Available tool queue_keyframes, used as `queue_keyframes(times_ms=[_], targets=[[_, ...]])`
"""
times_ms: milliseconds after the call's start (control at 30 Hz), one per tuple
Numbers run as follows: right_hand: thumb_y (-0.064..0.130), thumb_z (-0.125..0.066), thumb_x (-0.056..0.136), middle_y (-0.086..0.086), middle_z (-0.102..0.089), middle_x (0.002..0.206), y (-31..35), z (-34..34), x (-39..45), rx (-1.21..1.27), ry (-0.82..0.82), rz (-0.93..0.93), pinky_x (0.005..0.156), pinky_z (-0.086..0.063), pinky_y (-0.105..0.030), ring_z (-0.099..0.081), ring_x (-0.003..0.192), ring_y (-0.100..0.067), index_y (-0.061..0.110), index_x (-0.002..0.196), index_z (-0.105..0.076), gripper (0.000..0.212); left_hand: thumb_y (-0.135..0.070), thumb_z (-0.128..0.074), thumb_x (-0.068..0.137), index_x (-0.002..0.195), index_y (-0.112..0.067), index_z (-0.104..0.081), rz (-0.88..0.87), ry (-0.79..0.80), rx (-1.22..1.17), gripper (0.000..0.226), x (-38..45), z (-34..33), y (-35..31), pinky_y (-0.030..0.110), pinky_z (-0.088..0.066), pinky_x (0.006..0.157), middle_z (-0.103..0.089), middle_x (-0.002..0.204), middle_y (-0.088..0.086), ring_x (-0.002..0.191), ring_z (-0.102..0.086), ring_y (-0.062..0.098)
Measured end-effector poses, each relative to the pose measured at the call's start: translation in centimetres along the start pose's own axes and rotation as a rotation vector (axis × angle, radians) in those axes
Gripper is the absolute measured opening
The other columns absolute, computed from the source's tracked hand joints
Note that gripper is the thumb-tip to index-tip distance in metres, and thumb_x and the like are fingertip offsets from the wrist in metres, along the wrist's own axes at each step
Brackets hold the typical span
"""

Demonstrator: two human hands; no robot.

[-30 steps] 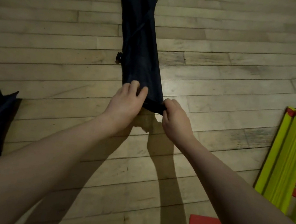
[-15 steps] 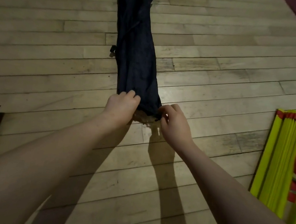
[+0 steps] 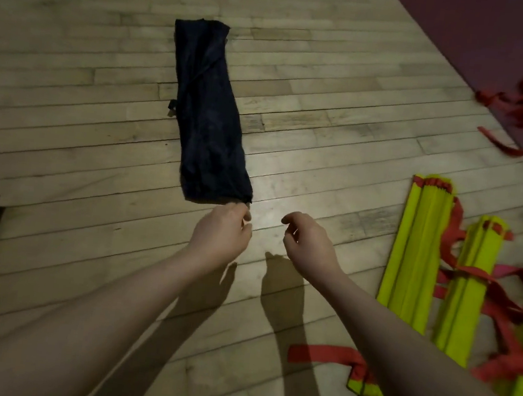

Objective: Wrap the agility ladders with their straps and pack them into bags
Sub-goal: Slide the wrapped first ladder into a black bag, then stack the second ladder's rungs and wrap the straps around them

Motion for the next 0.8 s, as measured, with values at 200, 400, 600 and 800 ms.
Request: queue_keyframes(times_ms=[200,400,600,800], targets=[[0.009,-0.046,0.091,-0.005,-0.065,0.109,-6.5,2.9,-4.6,-0.077,-0.012,-0.110,0.074,-0.042,-0.034,-0.058,0.101,-0.026,0.015,0.115,-0.063,0.030,-0.024,-0.051,0.095,0.107,-0.017,-0.061,0.009,0.142,-0.095,0.017,-2.5,-4.4,-5.8,0.035,-0.054,0.071,-0.064,0.093,-0.002,0.079,-0.061,0.014],[0.016,-0.048,0.091,-0.001,-0.050,0.134,-12.1,3.9,-7.6,-0.383,0.083,-0.195,0.097,-0.029,-0.036,-0.040,0.126,-0.026,0.021,0.131,-0.050,0.040,-0.024,-0.050,0.094,0.108,-0.014,-0.060,-0.057,0.316,-0.117,0.021,-3.3,-10.5,-10.6,0.038,-0.055,0.073,-0.065,0.094,0.000,0.086,-0.065,0.017],[0.050,-0.055,0.090,-0.018,-0.016,0.156,-17.8,5.3,-10.7,-0.396,-0.003,-0.535,0.113,-0.020,-0.045,-0.020,0.142,-0.036,0.007,0.149,-0.014,0.084,-0.023,-0.047,0.096,0.126,-0.013,-0.051,-0.363,0.383,0.139,0.032,-2.3,-15.7,-15.9,0.037,-0.042,0.087,-0.053,0.124,0.007,0.113,-0.048,0.026],[0.073,-0.063,0.071,-0.022,-0.016,0.155,-20.0,4.2,-10.6,-0.209,-0.025,-0.658,0.115,-0.017,-0.042,-0.019,0.143,-0.035,-0.002,0.150,-0.001,0.125,-0.029,-0.045,0.098,0.138,-0.016,-0.043,-0.599,0.303,0.260,0.042,2.0,-18.2,-18.6,0.041,-0.041,0.089,-0.047,0.136,0.006,0.116,-0.047,0.030]])
Point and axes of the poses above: each hand's wrist, its own x-axis towards the middle knuckle, its own z-axis out of the back of the hand, y = z × x, the point moved 5 cm from there along x, towards the middle knuckle
